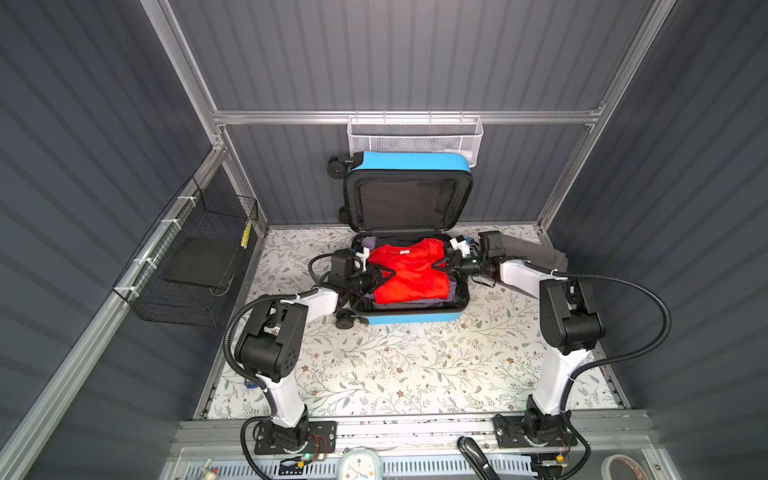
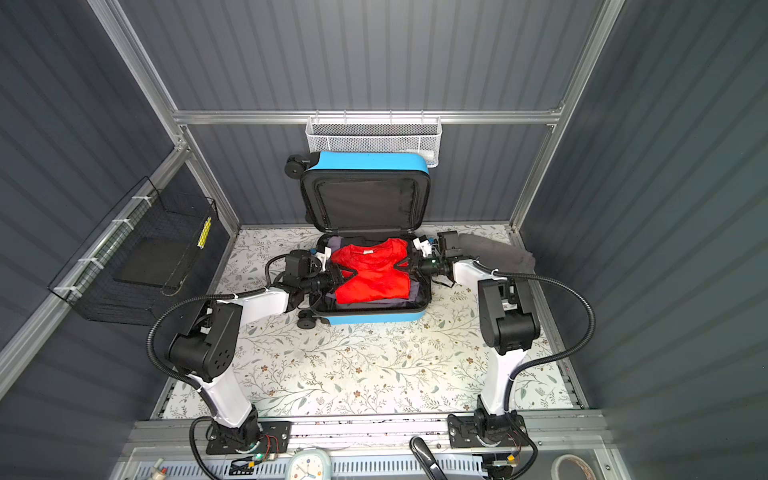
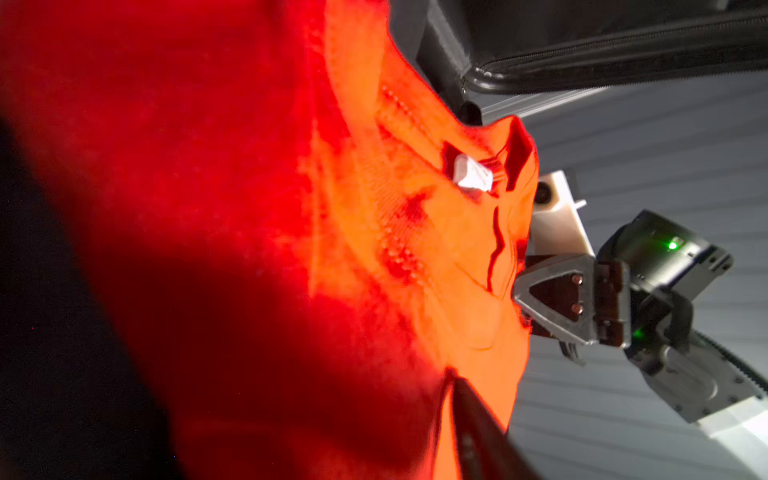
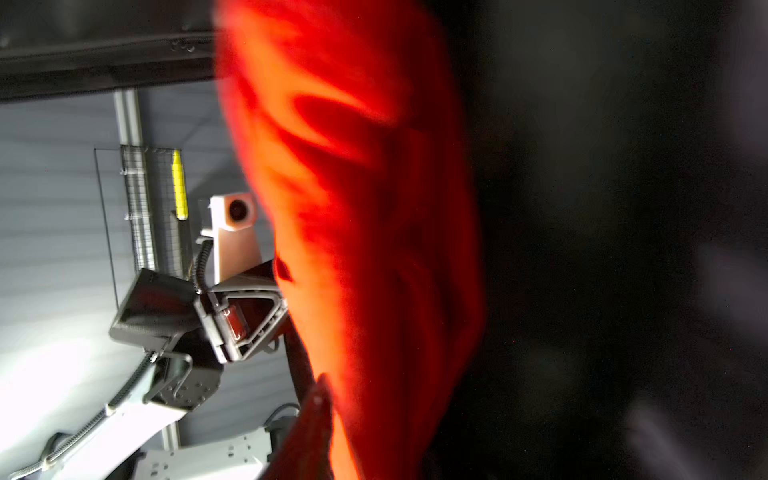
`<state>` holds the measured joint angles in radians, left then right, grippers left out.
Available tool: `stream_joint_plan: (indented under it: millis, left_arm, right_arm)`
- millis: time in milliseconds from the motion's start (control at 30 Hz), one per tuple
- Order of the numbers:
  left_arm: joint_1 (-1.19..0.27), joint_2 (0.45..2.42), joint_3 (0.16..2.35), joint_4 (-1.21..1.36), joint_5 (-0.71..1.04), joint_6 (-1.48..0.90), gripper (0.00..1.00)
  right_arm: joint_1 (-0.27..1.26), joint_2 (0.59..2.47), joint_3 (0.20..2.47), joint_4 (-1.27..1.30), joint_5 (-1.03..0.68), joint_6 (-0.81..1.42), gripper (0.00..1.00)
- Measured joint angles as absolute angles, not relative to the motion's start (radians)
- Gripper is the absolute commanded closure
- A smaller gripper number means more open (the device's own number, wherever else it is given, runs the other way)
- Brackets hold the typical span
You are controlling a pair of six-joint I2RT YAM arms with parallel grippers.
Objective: Pack the luggage
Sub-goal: 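Spread the red T-shirt over the black T-shirt with both grippers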
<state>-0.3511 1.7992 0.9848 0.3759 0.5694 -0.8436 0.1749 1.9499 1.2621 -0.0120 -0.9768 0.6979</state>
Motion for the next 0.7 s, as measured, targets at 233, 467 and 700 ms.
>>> stream_joint_plan:
  millis: [233, 467, 700]
  left_arm:
    - [-0.351, 1.729, 0.979, 0.301, 0.532, -0.8, 0.0]
    - [-0.351, 1.66, 1.114, 0.092, 0.456, -0.698, 0.0]
    - [-0.377, 1.646, 1.205, 0.015, 0.452, -0.657, 0.0]
  right_arm:
    - [0.143, 1.861, 1.23, -0.047, -0.908, 0.68, 0.36]
    - [0.126, 1.72, 1.23, -0.16, -0.808, 0.621, 0.45]
    - [0.202, 1.659, 1.237, -0.211, -0.752, 0.605, 0.64]
